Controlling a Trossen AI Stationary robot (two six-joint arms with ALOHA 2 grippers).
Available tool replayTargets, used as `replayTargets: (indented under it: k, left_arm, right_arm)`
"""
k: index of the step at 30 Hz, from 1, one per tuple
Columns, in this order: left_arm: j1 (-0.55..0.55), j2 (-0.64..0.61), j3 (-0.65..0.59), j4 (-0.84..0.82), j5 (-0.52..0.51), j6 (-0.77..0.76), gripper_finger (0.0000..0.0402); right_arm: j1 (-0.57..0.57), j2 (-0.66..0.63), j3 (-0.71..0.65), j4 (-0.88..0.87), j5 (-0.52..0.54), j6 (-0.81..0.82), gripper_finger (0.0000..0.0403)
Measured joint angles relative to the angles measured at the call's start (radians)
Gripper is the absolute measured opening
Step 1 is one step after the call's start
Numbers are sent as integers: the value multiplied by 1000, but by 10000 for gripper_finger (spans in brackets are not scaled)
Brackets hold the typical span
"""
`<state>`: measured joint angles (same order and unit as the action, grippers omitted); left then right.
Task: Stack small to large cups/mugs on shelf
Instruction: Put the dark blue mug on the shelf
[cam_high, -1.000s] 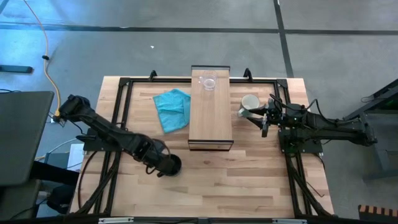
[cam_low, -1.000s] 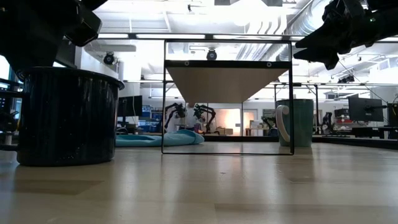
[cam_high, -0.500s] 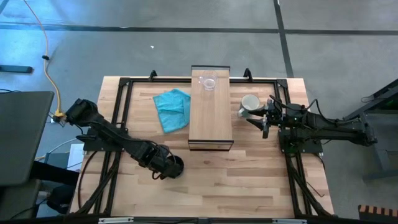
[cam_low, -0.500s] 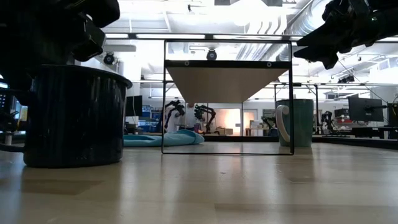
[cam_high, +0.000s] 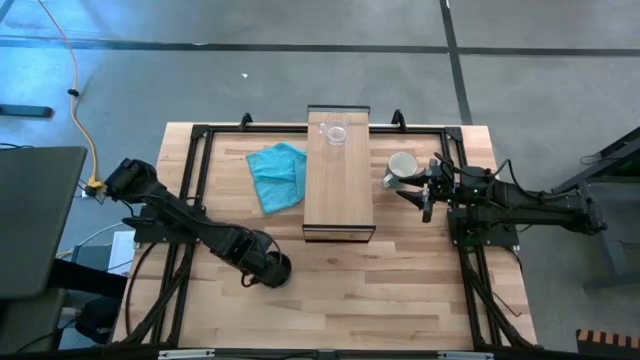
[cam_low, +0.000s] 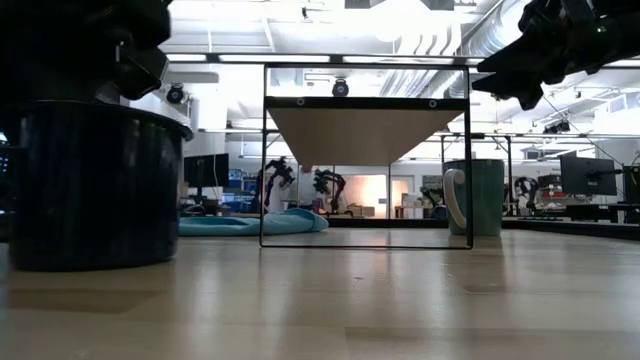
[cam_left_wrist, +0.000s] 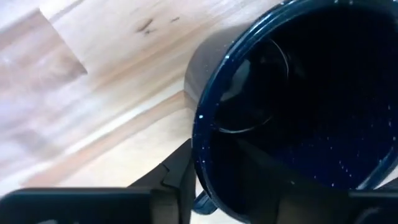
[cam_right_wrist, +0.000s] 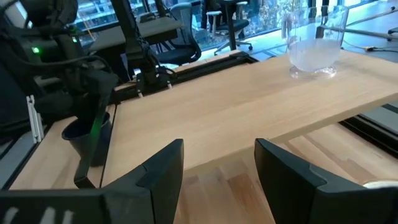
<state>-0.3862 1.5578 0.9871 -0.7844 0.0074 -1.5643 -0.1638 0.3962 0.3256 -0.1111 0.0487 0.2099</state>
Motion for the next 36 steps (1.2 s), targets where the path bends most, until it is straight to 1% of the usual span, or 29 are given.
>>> replayTargets:
  k: [6,10,16,23,27,32,36]
  left_arm:
    - [0,0,0,-39,-1,193,48]
    - [0,-1,0,-72,-24,248,29]
    - [24,-2,0,-94,-42,252,14]
    - [102,-9,0,-114,-46,216,13]
    - [151,-21,0,-126,-60,227,10]
    - [198,-58,-1,-185,-72,255,6]
    - [230,-111,-1,-224,-73,272,6]
  right_arm:
    - [0,0,0,29,0,15,188]
    - [0,0,0,30,0,45,188]
    - [0,0,0,33,1,82,188]
    - [0,0,0,62,1,106,188]
    - [0,0,0,68,1,127,188]
    - [1,0,0,69,1,131,188]
    - [1,0,0,70,1,131,188]
